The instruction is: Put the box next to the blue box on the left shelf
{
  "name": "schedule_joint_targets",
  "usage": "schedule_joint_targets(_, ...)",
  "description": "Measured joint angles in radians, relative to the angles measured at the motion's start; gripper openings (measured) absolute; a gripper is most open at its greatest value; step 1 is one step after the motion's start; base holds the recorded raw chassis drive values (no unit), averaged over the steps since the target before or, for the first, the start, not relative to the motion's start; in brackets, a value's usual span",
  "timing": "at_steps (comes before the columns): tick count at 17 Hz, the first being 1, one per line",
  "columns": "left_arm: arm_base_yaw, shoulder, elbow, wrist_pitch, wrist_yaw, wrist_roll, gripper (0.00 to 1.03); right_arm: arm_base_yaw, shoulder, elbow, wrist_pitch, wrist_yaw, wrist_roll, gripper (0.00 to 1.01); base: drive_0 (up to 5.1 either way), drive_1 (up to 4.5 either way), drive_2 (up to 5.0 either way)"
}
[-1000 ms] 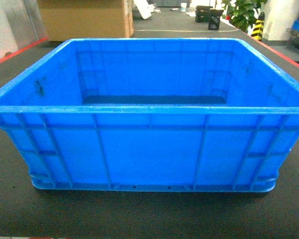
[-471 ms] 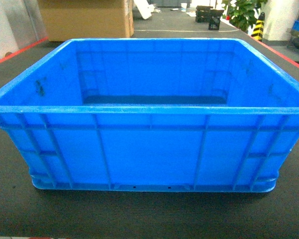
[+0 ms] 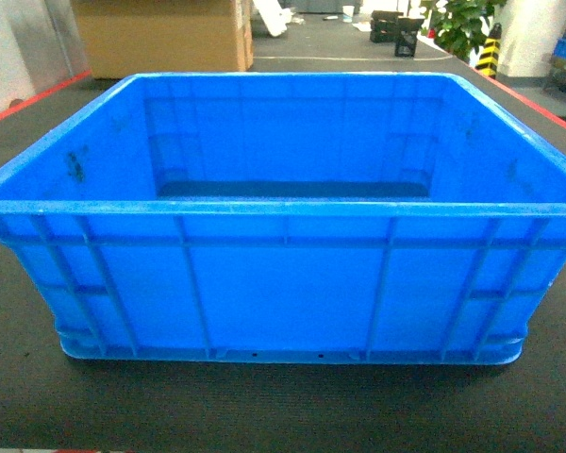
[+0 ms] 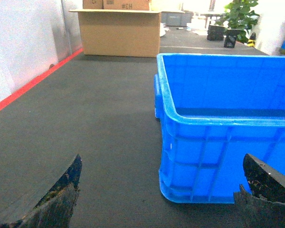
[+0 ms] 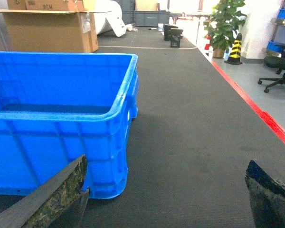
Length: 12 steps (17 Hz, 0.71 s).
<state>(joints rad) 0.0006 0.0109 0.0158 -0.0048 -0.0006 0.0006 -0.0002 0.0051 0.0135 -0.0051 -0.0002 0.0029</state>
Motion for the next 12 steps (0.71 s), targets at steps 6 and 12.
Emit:
schedule_joint_targets(6,0.000,0.000,0.000,0.000,0.000,0.000,0.98,0.000,0.000,0.000,0.000,0.000,0.000,0.98,0.0,0.00,0.0)
schedule_joint_targets(12,0.000,0.000,0.000,0.000,0.000,0.000,0.98,0.000,0.000,0.000,0.000,0.000,0.000,0.98,0.0,0.00,0.0)
